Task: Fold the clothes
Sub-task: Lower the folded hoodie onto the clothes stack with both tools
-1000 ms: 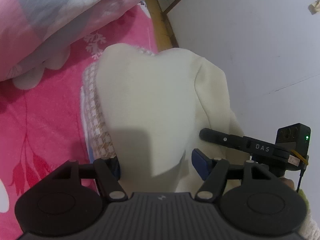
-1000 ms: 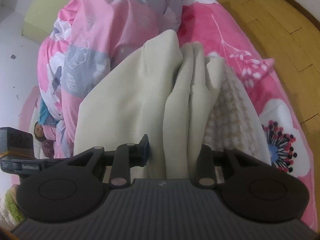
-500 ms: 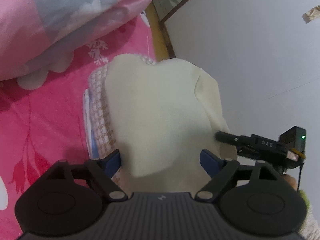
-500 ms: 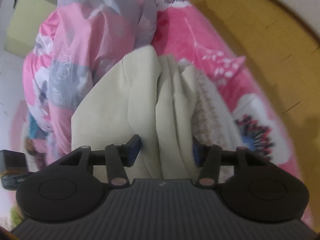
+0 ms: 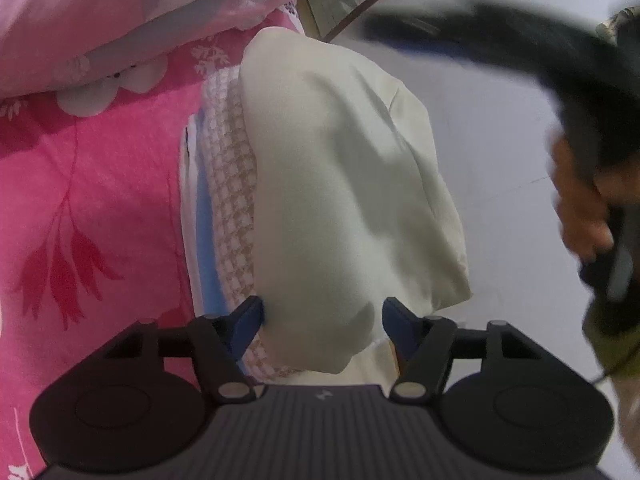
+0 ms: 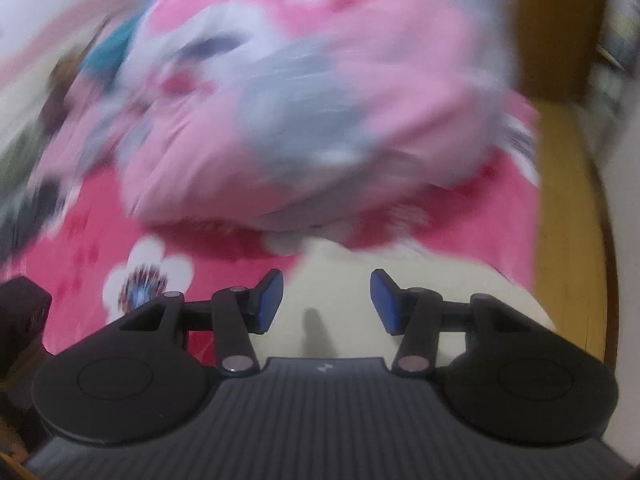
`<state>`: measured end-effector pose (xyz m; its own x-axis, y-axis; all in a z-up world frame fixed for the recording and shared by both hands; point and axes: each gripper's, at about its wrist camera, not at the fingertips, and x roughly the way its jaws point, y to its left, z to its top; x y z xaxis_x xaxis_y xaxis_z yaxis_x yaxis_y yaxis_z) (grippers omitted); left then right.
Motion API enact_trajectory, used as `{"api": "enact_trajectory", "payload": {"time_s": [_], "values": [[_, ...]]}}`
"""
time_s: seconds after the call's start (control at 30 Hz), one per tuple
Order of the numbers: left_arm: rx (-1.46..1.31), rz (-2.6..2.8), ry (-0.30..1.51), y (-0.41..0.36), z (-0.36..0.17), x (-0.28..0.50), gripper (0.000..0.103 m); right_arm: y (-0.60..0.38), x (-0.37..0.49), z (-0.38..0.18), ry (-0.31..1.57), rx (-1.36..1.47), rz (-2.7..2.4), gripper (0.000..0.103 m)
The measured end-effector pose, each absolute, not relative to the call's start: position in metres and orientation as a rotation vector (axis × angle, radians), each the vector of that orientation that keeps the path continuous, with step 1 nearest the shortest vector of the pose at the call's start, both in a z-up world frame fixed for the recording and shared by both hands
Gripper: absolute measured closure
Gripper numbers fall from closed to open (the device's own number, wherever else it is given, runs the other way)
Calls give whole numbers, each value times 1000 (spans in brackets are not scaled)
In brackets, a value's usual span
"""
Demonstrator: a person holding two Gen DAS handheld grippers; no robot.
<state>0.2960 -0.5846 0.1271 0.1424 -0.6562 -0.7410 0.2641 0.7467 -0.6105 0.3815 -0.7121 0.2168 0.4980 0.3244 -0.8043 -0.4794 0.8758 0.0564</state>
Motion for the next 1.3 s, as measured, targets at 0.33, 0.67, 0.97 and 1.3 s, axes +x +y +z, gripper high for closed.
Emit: {"api": "enact_trajectory", "payload": {"time_s": [0.33, 0.67, 0.97, 1.3], "values": [[-421, -712, 1318, -584, 108, 305, 44, -631, 423, 142, 1006, -810, 572, 81], [-353, -745, 1326, -569, 127, 317, 38, -771, 405, 217, 897, -62, 164, 71], [-117, -739, 1308, -618, 143, 347, 35, -916, 223, 203, 822, 567, -162, 58], [15, -680, 1405, -633, 130, 356, 30, -909, 153, 103, 803, 770, -202, 80]]}}
